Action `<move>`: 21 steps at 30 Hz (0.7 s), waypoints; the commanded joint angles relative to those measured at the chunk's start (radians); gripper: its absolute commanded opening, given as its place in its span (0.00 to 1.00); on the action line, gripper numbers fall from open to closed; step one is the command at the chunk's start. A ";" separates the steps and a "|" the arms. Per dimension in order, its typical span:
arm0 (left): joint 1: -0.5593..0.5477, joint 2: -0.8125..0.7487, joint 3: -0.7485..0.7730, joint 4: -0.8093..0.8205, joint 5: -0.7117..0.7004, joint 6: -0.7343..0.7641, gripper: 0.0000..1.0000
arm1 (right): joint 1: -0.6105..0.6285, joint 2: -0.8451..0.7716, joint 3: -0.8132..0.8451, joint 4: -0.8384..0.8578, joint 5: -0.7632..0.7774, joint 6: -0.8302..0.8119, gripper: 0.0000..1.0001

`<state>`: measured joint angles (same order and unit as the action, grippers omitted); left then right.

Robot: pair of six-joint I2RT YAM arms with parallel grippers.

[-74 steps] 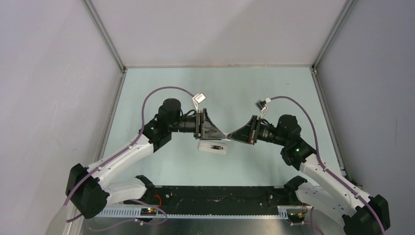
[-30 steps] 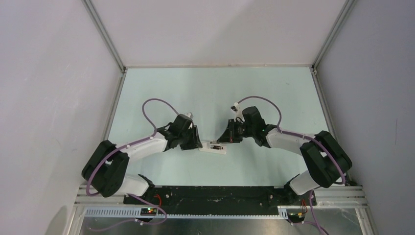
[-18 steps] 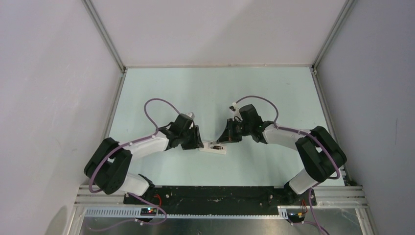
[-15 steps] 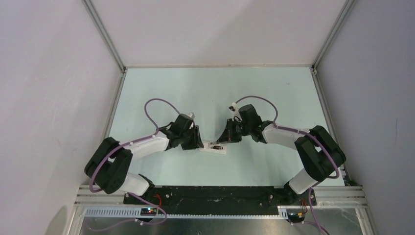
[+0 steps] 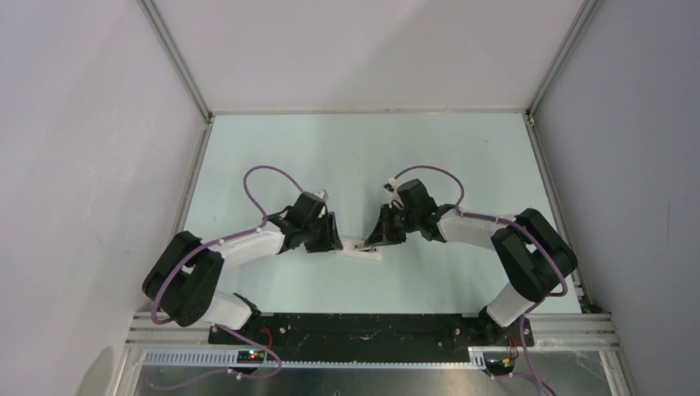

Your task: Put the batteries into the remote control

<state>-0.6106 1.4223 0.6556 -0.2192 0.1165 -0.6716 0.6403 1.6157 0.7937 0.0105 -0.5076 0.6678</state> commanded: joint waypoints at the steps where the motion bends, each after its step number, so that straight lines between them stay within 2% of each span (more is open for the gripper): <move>1: 0.008 -0.008 -0.005 0.023 0.009 0.031 0.50 | 0.004 0.023 0.036 -0.006 0.033 0.032 0.00; 21: 0.008 0.008 -0.004 0.024 0.006 0.038 0.50 | -0.013 0.021 0.035 -0.065 0.062 0.052 0.00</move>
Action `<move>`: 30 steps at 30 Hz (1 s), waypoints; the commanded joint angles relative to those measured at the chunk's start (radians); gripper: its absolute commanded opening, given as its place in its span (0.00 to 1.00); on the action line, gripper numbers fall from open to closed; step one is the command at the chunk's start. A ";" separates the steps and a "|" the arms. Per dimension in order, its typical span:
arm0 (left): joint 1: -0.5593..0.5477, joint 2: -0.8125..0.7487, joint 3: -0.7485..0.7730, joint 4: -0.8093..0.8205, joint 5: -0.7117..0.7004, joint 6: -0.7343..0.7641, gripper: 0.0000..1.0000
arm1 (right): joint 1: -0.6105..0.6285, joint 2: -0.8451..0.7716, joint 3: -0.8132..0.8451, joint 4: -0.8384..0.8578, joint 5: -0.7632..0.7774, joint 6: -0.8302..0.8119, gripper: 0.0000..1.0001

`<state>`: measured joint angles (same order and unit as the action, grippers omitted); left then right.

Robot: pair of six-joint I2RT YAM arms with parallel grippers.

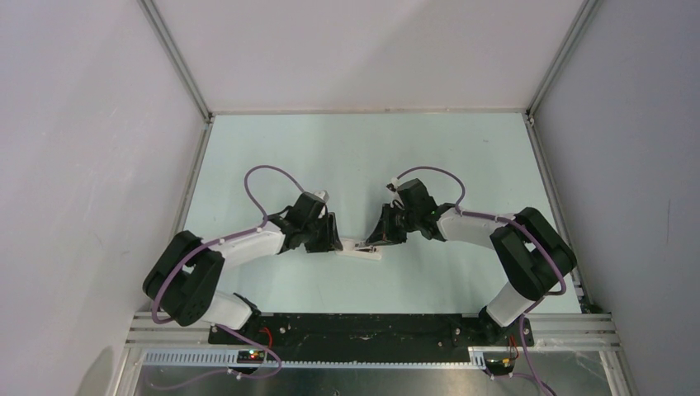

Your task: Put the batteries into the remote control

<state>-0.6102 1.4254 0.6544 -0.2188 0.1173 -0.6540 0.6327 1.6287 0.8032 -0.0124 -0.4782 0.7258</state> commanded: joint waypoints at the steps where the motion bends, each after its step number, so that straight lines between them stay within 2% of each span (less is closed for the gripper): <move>1: 0.007 0.005 -0.003 0.022 0.005 0.020 0.50 | -0.006 0.010 0.025 -0.043 0.031 -0.005 0.00; 30: 0.007 0.019 0.005 0.023 0.008 0.017 0.49 | -0.015 -0.015 -0.021 -0.031 -0.010 0.005 0.00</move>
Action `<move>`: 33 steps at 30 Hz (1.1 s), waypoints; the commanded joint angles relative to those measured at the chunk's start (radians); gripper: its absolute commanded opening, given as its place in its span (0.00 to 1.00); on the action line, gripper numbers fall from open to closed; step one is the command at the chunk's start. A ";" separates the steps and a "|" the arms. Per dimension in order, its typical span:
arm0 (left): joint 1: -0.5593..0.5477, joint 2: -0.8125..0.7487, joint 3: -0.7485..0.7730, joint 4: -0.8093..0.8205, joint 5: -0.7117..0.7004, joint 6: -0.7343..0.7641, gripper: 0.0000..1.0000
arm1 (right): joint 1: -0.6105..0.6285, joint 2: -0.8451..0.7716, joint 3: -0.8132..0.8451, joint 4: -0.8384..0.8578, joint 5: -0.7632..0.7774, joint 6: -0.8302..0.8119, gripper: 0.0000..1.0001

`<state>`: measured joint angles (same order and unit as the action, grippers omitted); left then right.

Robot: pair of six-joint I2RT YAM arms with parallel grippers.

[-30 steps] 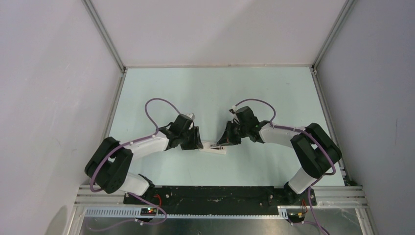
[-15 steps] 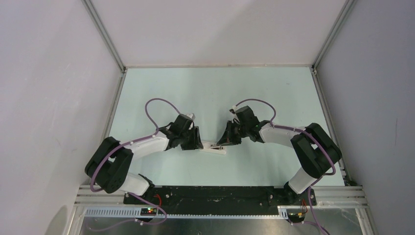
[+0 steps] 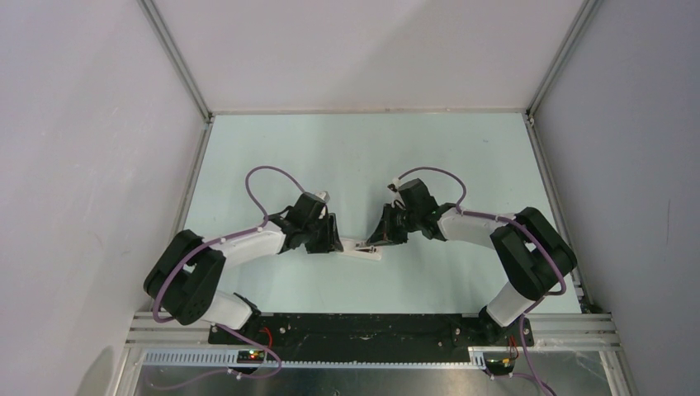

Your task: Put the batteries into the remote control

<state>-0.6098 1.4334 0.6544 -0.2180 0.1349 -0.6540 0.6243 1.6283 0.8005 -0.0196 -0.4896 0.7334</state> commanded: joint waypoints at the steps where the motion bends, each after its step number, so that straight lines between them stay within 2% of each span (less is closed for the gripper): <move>1: 0.007 0.011 0.005 0.023 -0.009 0.017 0.49 | -0.005 -0.014 -0.018 -0.023 -0.001 -0.001 0.00; 17: 0.007 0.015 0.007 0.022 -0.004 0.017 0.49 | -0.010 -0.036 -0.040 0.008 0.017 0.029 0.00; 27: 0.007 0.012 0.003 0.023 0.003 0.019 0.49 | 0.005 -0.023 -0.071 0.155 0.025 0.080 0.00; 33: 0.007 0.011 0.001 0.023 0.005 0.022 0.49 | 0.012 -0.029 -0.081 0.134 0.057 0.083 0.00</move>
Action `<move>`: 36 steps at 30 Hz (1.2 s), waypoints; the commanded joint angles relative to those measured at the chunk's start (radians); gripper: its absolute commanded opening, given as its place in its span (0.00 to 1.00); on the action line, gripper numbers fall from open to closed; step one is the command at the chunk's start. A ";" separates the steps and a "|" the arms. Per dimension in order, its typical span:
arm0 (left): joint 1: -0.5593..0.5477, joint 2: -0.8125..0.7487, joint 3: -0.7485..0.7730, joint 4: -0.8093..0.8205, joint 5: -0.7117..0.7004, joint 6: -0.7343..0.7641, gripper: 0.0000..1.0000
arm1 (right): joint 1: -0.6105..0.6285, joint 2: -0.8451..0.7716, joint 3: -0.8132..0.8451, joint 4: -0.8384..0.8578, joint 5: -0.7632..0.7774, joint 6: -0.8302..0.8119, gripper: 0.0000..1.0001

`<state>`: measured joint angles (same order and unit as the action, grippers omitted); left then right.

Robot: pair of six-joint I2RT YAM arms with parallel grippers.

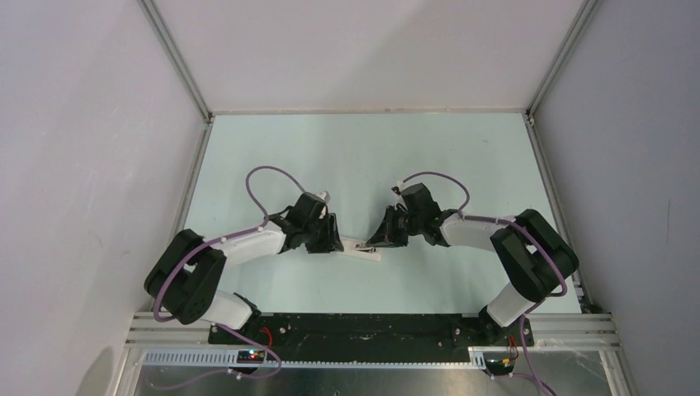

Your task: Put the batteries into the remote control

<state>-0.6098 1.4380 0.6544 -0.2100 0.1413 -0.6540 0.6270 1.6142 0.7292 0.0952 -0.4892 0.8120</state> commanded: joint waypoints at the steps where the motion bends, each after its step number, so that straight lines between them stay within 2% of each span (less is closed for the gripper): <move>1: 0.007 0.006 0.001 0.014 0.000 0.022 0.49 | 0.010 -0.014 -0.010 0.014 0.062 0.004 0.00; 11: 0.007 0.012 0.007 0.015 0.016 0.031 0.49 | 0.042 0.002 -0.008 -0.018 0.105 0.019 0.01; 27: 0.007 0.012 0.004 0.015 0.012 0.030 0.49 | 0.078 -0.026 0.076 -0.204 0.177 0.008 0.20; 31: 0.007 0.014 0.003 0.015 0.009 0.028 0.49 | 0.082 -0.027 0.089 -0.225 0.177 0.013 0.21; 36: 0.007 0.018 0.003 0.014 0.005 0.029 0.49 | 0.088 -0.040 0.104 -0.251 0.197 -0.004 0.33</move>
<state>-0.6083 1.4403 0.6548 -0.2062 0.1528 -0.6456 0.7055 1.6043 0.7975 -0.0944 -0.3325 0.8330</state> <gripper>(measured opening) 0.488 0.290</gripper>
